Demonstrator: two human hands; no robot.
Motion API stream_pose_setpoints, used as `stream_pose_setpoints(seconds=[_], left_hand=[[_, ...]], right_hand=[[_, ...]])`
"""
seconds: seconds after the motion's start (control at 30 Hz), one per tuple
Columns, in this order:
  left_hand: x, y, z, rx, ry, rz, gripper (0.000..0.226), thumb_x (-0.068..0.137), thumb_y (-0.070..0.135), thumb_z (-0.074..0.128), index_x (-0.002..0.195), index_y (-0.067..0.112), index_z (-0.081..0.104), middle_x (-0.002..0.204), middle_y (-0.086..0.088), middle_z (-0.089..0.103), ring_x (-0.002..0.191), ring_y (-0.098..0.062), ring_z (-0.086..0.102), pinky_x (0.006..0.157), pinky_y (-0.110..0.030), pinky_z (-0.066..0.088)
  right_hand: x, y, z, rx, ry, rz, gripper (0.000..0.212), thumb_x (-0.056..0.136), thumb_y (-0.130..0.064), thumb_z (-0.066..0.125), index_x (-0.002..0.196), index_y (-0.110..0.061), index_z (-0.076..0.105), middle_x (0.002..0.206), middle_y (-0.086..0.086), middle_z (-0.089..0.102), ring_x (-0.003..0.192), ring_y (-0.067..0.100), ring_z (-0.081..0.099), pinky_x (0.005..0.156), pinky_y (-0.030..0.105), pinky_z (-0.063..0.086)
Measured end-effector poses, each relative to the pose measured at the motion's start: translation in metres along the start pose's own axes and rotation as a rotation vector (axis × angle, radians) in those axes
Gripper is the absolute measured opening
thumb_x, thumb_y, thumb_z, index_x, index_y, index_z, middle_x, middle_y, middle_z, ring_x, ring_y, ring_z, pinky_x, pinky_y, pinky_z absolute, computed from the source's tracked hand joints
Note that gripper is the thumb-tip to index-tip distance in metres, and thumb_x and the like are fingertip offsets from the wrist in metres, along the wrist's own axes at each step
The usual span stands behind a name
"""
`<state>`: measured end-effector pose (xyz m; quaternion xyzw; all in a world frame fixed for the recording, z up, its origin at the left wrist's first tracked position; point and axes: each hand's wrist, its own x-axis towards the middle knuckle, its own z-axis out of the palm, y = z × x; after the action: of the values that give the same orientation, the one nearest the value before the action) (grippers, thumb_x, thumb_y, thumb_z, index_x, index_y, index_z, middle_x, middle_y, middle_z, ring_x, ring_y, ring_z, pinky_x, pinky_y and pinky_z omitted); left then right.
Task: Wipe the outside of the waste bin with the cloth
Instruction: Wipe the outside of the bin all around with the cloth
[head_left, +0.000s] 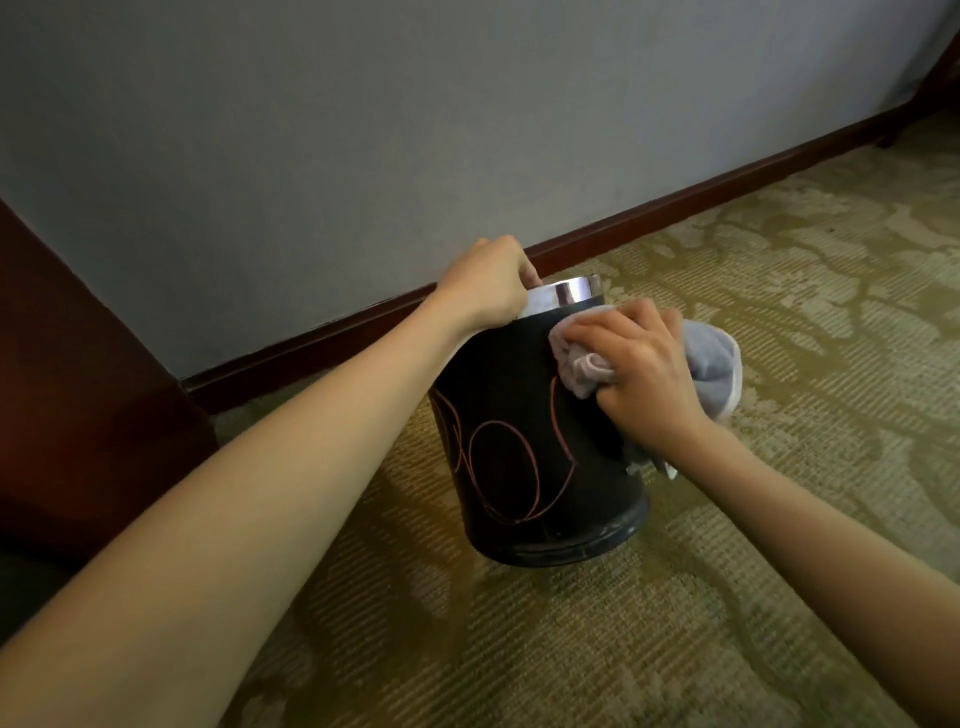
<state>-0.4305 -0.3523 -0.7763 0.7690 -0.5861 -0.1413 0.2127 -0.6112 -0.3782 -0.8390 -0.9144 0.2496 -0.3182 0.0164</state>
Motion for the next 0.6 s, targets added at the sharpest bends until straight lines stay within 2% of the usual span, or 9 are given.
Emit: stream_pose_setpoints(seconds=[0.17, 0.27, 0.3, 0.37, 0.43, 0.5, 0.6], left_hand=[[0.010, -0.008, -0.004, 0.001, 0.011, -0.068, 0.041, 0.076, -0.004, 0.048, 0.098, 0.018, 0.074, 0.097, -0.010, 0.071, 0.093, -0.027, 0.064, 0.081, -0.036, 0.053], [0.012, -0.009, -0.007, -0.022, -0.008, -0.107, 0.043, 0.074, -0.008, 0.048, 0.097, 0.017, 0.074, 0.095, -0.010, 0.071, 0.070, -0.022, 0.060, 0.065, -0.030, 0.049], [0.013, -0.008, -0.008, -0.025, -0.013, -0.110, 0.042, 0.074, -0.009, 0.048, 0.097, 0.016, 0.074, 0.096, -0.010, 0.071, 0.069, -0.021, 0.059, 0.064, -0.028, 0.047], [0.014, -0.004, -0.005, -0.029, -0.010, -0.108, 0.042, 0.075, -0.009, 0.047, 0.097, 0.016, 0.074, 0.100, -0.012, 0.070, 0.081, -0.027, 0.063, 0.065, -0.028, 0.046], [0.015, 0.001, -0.002, -0.033, -0.006, -0.111, 0.043, 0.076, -0.007, 0.046, 0.097, 0.018, 0.074, 0.102, -0.012, 0.069, 0.089, -0.031, 0.064, 0.066, -0.028, 0.047], [0.016, 0.006, 0.000, -0.029, -0.015, -0.100, 0.038, 0.078, -0.002, 0.048, 0.097, 0.019, 0.074, 0.102, -0.012, 0.069, 0.088, -0.030, 0.065, 0.064, -0.027, 0.044], [0.018, 0.012, 0.004, 0.009, 0.008, -0.082, 0.037, 0.080, 0.001, 0.046, 0.097, 0.019, 0.073, 0.103, -0.012, 0.069, 0.092, -0.032, 0.065, 0.066, -0.030, 0.046]], right_hand=[[-0.072, -0.001, 0.019, 0.011, -0.127, -0.064, 0.039, 0.069, -0.015, 0.053, 0.103, -0.010, 0.072, 0.101, -0.001, 0.069, 0.093, 0.027, 0.049, 0.071, 0.043, 0.040], [-0.118, -0.001, 0.022, -0.007, -0.266, -0.138, 0.030, 0.073, -0.016, 0.059, 0.100, -0.015, 0.073, 0.101, -0.006, 0.069, 0.090, 0.025, 0.055, 0.067, 0.042, 0.042], [-0.123, 0.001, 0.020, -0.005, -0.296, -0.157, 0.028, 0.072, -0.015, 0.060, 0.097, -0.016, 0.073, 0.100, -0.007, 0.069, 0.088, 0.026, 0.058, 0.066, 0.041, 0.043], [-0.112, 0.006, 0.016, 0.006, -0.324, -0.171, 0.027, 0.067, -0.013, 0.063, 0.091, -0.018, 0.073, 0.097, -0.008, 0.068, 0.086, 0.025, 0.058, 0.067, 0.041, 0.043], [-0.084, 0.009, 0.011, 0.033, -0.283, -0.148, 0.028, 0.067, -0.013, 0.058, 0.090, -0.016, 0.072, 0.097, -0.007, 0.068, 0.088, 0.025, 0.056, 0.071, 0.041, 0.041], [-0.046, 0.015, 0.006, 0.073, -0.153, -0.084, 0.031, 0.070, -0.015, 0.049, 0.091, -0.014, 0.072, 0.097, -0.005, 0.068, 0.091, 0.024, 0.051, 0.075, 0.039, 0.035], [-0.003, 0.024, 0.005, 0.069, -0.039, -0.026, 0.033, 0.068, -0.010, 0.054, 0.096, -0.014, 0.071, 0.101, -0.003, 0.067, 0.094, 0.025, 0.049, 0.078, 0.042, 0.036]])
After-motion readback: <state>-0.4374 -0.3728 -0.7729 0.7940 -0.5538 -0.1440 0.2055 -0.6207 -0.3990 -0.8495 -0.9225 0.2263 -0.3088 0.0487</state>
